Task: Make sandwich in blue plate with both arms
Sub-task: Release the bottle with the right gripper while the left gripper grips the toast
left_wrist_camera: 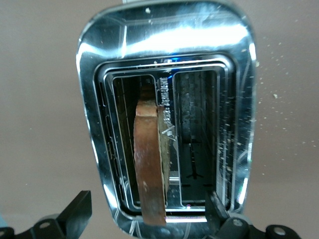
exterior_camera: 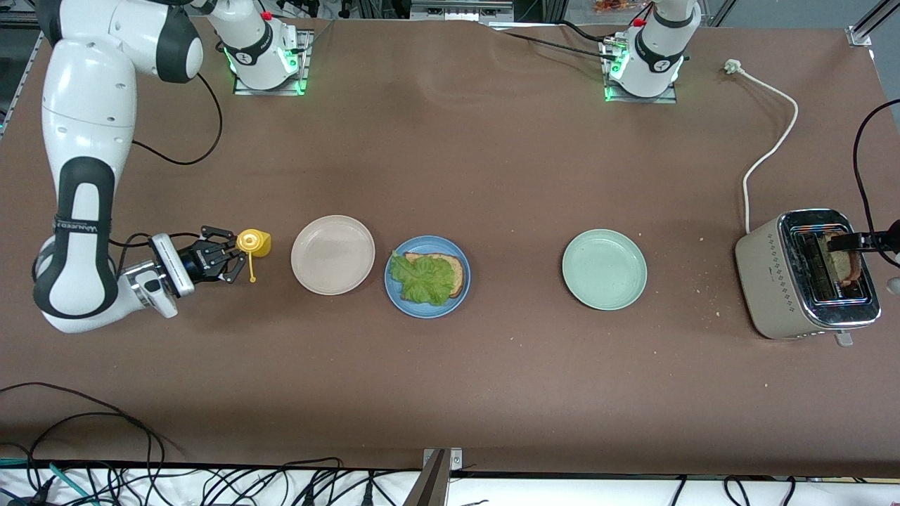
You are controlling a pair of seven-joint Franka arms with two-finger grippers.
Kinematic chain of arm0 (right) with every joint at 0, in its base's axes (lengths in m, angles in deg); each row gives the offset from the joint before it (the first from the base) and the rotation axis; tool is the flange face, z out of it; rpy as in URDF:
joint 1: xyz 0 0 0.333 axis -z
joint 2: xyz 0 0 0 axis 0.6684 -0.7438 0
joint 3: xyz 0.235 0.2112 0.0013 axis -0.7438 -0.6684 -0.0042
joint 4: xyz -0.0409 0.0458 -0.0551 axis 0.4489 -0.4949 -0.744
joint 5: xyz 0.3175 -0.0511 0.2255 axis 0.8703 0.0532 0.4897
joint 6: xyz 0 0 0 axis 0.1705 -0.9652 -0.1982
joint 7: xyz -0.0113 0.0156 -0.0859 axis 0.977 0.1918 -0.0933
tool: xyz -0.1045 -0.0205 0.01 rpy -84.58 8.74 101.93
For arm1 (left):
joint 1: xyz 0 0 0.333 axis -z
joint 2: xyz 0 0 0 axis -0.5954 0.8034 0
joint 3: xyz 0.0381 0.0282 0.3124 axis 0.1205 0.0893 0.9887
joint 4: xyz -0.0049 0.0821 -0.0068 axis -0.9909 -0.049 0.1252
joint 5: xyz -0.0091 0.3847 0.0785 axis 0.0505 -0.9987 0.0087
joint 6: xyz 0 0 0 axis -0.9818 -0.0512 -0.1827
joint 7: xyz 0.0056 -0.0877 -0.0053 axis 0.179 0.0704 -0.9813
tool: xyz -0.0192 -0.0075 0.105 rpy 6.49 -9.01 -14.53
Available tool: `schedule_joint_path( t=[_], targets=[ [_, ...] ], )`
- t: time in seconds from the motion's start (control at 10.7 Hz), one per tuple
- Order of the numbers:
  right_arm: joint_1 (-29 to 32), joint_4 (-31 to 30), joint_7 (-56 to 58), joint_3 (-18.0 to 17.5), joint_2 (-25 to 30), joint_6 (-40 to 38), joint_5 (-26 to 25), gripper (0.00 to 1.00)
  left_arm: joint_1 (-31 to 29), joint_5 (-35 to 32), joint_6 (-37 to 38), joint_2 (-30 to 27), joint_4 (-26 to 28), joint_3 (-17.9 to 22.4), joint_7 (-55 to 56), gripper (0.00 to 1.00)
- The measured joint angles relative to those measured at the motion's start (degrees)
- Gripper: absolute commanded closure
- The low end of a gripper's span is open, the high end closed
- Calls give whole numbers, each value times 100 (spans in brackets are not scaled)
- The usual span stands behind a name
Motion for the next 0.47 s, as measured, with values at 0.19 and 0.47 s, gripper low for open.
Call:
schedule_joint_path(
  t=[0.19,0.47],
  targets=[
    [46,-3,509,-5,-382,-12,477,93,-7,0,-35,114,-17,-23,-12,26],
    [134,-2,1153,-8,-653,-91,723,88,6,0,-35,113,-63,-49,-21,83]
  ],
)
